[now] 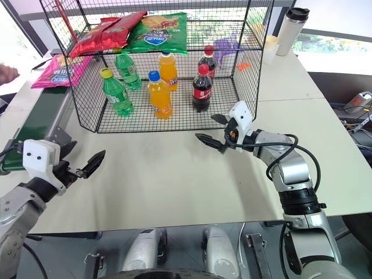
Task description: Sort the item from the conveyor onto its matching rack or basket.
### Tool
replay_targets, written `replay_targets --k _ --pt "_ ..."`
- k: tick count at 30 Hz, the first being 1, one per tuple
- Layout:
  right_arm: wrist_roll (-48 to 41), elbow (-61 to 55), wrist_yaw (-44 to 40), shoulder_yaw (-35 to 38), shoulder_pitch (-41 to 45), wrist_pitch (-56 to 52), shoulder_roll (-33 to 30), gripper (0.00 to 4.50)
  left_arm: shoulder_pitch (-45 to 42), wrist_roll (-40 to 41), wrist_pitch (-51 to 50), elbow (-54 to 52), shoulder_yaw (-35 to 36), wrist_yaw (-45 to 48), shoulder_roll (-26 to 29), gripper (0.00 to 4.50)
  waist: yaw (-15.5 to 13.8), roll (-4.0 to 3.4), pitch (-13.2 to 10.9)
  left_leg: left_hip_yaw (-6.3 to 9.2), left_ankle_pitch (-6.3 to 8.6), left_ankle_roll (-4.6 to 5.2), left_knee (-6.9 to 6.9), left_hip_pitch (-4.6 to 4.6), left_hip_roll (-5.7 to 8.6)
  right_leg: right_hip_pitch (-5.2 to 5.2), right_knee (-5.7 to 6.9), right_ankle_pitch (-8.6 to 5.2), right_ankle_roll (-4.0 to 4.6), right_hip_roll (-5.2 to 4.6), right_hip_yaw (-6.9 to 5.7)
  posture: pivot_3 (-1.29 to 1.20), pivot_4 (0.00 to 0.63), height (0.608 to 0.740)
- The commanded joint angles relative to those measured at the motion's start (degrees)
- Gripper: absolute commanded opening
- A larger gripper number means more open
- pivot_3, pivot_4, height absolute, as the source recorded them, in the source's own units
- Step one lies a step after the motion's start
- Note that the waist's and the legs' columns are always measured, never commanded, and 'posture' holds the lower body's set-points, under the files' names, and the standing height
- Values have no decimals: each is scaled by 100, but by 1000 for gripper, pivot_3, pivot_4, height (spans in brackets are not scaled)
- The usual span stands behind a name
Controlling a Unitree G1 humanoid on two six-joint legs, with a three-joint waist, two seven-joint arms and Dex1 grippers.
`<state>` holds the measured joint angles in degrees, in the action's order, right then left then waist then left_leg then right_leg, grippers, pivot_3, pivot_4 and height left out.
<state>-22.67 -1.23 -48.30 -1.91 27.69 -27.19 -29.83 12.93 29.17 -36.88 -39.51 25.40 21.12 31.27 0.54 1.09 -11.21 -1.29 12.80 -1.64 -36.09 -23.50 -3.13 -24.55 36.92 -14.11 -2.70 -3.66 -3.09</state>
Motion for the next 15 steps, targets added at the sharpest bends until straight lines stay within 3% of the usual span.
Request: replay_targets --k 1,5,9,15 --pt "-502 -472 -94 255 326 -335 45 4500 169 -140 97 -297 379 111 295 4434 5 0 0 0 0 0 1 0 0 0 0 0 0 0 0 0 150 740" --pt "-1225 -718 -238 419 778 -915 131 4500 569 -536 249 -254 1436 428 935 4434 30 2 -2 -1 0 0 2 0 -13 -9 6 0 3 10 0 0 150 740" --pt "-1479 -784 -542 173 1297 -1079 284 4500 1772 -1985 1272 -72 2310 1105 1591 4434 30 -2 -2 -9 2 0 14 1 -22 -16 2 -2 11 13 -2 0 150 740" --pt "-1255 -460 -752 -236 1749 -675 793 4500 2960 -3306 2622 153 3014 1469 1318 4434 26 -2 -2 -18 6 -7 18 -9 -27 -32 -12 0 18 4 -3 0 150 740"
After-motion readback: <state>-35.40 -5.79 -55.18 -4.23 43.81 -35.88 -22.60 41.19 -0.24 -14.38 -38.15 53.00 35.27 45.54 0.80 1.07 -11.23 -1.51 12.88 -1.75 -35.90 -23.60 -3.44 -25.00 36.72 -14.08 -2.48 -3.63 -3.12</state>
